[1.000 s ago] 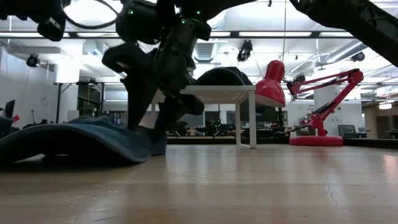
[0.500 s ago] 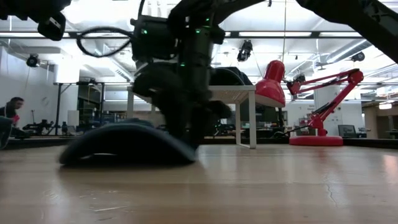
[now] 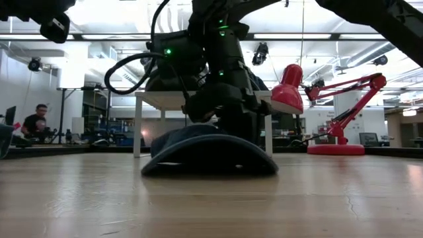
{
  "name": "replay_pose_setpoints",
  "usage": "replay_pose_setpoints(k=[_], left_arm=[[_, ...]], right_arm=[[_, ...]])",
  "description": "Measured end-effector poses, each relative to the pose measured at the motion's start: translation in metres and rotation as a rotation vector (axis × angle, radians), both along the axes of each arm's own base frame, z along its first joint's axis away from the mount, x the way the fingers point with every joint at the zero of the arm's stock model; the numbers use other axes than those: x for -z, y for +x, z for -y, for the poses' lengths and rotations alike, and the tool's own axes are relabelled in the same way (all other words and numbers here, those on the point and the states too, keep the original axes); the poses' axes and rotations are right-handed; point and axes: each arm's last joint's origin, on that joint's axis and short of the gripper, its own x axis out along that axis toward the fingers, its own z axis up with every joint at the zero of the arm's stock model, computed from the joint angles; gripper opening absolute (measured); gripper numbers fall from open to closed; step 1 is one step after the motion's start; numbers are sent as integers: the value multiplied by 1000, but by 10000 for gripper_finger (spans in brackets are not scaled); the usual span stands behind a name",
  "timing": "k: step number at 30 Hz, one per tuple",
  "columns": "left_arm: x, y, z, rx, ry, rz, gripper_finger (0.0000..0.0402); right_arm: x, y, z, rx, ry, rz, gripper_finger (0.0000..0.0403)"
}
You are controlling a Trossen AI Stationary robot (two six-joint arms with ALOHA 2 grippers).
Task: Pick & Place hat
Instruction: Stack the top blue cap on the blue cap on the shelf
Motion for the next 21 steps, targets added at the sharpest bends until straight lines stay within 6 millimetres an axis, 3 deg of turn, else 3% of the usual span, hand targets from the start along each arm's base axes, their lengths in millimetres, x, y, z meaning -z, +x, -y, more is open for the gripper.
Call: replay_pose_setpoints(k=[5, 13, 21], left_arm=[[0, 0, 0, 0, 7, -4, 45], [0, 0, 0, 2, 25, -4, 45], [0, 0, 0, 2, 27, -4, 45]], right_arm=[[-21, -7, -7, -35, -44, 5, 13], [-85, -28, -27, -137, -34, 112, 12], [-164, -62, -40, -173, -24, 322, 11]])
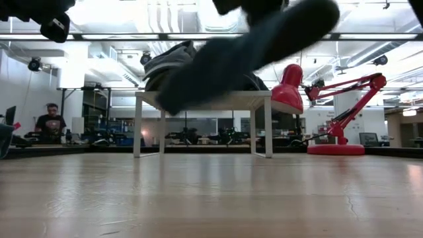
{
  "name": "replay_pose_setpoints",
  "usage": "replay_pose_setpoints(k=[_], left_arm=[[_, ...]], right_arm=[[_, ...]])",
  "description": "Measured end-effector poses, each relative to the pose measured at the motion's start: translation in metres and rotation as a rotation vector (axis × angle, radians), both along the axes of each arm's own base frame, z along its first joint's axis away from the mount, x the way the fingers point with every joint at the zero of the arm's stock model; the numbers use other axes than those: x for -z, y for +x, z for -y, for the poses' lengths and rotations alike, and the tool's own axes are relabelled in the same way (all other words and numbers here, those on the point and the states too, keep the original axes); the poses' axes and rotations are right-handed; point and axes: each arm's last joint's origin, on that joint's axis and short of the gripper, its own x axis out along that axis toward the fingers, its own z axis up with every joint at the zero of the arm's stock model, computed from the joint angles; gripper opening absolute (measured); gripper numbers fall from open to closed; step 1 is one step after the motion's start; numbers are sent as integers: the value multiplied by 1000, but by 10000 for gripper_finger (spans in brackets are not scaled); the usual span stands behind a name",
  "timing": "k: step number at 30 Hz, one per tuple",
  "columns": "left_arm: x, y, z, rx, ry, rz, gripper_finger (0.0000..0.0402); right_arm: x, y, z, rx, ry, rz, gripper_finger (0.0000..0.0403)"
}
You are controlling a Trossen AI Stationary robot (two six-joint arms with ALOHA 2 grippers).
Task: Pick & Place hat
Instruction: Stack the top blue cap on the blue cap on the shelf
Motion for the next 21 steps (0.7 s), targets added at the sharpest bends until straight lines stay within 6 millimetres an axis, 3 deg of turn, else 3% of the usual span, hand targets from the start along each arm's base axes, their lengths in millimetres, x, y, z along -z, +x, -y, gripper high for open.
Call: replay_pose_setpoints(k=[9, 15, 21], left_arm=[[0, 0, 0, 0, -2, 1, 45], [-1, 0, 0, -2, -30, 5, 45], [-3, 0, 0, -2, -45, 31, 45]], right_arm=[[-82, -47, 10, 28, 2, 304, 11], [-125, -79, 35, 119, -111, 498, 11], [-151, -104, 73, 240, -237, 604, 11]])
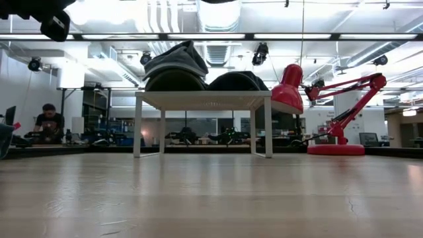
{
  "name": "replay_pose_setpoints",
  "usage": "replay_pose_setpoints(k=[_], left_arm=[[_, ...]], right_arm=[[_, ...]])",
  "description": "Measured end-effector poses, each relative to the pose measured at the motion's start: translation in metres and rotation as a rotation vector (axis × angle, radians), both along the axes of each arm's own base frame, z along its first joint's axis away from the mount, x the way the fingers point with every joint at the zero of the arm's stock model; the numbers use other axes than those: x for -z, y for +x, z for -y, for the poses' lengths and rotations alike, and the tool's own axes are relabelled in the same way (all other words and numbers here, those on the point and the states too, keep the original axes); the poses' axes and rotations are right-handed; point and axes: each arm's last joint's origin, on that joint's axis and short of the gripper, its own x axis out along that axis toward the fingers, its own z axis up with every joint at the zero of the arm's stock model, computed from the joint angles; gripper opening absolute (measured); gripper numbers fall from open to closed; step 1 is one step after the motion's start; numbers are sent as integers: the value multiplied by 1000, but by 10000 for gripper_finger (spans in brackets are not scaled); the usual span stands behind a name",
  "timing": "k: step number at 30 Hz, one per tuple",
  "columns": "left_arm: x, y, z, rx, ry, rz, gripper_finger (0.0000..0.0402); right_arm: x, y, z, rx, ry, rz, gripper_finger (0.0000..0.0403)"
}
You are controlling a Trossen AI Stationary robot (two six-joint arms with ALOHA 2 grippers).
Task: Pick & Place hat
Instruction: Stack the top blue cap on the blue cap on the shelf
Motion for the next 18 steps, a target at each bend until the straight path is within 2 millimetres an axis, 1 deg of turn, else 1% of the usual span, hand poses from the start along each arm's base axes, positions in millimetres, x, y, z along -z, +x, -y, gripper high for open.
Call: replay_pose_setpoints(k=[6, 11, 14, 18], left_arm=[[-1, 0, 0, -15, -3, 12, 45], [-1, 0, -1, -19, -27, 11, 45], [-1, 0, -1, -20, -54, 10, 45], [-1, 0, -1, -21, -73, 10, 45]], right_arm=[[-11, -17, 51, 179, -29, 48, 11], [-10, -27, 91, 281, -38, 27, 11], [-6, -29, 110, 306, -12, 10, 11], [3, -26, 127, 290, -5, -34, 11]])
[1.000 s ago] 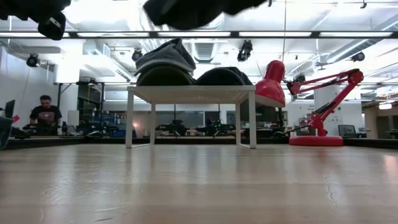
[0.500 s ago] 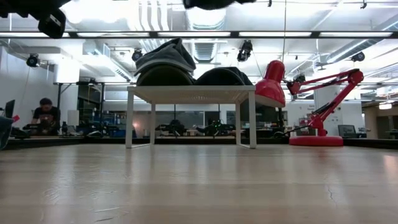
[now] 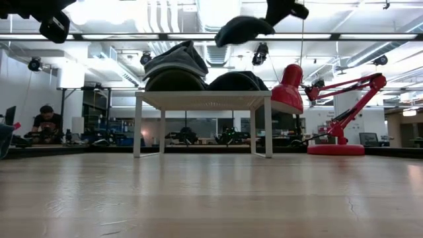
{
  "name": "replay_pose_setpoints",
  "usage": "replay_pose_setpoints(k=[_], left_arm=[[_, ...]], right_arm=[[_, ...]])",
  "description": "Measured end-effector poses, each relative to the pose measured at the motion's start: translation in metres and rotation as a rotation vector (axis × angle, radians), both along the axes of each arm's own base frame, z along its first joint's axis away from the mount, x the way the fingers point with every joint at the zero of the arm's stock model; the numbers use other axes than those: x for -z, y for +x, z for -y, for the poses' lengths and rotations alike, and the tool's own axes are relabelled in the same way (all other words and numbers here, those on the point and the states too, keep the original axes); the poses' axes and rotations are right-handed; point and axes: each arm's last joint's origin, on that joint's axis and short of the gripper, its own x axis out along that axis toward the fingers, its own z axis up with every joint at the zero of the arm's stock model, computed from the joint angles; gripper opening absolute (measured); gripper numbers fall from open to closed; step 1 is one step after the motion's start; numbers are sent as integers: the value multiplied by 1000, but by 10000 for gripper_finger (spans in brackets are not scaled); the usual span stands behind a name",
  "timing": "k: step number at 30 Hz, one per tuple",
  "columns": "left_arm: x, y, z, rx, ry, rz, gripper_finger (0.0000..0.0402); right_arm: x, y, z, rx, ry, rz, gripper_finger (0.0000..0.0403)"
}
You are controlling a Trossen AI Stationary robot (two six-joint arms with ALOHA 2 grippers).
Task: Pick & Place hat
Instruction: Stack the top blue cap on the blue cap on the shelf
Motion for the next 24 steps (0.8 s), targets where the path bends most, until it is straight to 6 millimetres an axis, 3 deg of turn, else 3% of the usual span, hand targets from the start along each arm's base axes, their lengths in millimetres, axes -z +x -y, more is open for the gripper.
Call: replay_pose_setpoints(k=[10, 24], left_arm=[[0, 0, 0, 0, -6, 0, 45], [0, 0, 0, -1, -29, -1, 45]], right_arm=[[22, 13, 26, -85, 79, 54, 11], [60, 19, 38, -81, 112, 23, 11]])
